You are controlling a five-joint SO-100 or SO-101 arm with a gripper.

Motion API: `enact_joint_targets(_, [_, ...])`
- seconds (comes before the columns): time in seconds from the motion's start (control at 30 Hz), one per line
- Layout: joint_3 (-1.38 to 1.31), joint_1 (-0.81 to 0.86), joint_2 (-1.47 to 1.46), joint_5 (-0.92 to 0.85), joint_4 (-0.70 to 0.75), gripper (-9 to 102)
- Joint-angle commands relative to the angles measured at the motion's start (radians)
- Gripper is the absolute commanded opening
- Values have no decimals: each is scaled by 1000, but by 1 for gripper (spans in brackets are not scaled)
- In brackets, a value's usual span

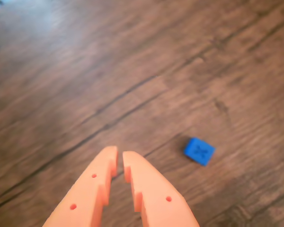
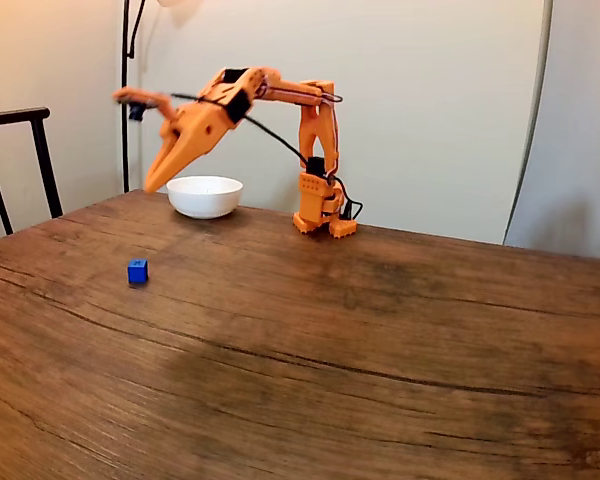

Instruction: Grasp the cube and drop it in the bowl

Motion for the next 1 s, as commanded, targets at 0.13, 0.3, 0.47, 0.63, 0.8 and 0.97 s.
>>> enact_joint_targets(0.13, [-89,57,-54,-14,-9,12])
enact_joint_targets(0.3, [-137,60,-118,-14,-8,28])
enact_joint_targets(0.47, [-138,55,-186,-14,-8,41])
enact_joint_targets(0.63, [-138,52,-244,-14,-8,47])
enact_joint_targets(0.8, [-138,58,-281,-41,-9,48])
enact_joint_targets(0.97, [-138,60,-316,-114,-8,48])
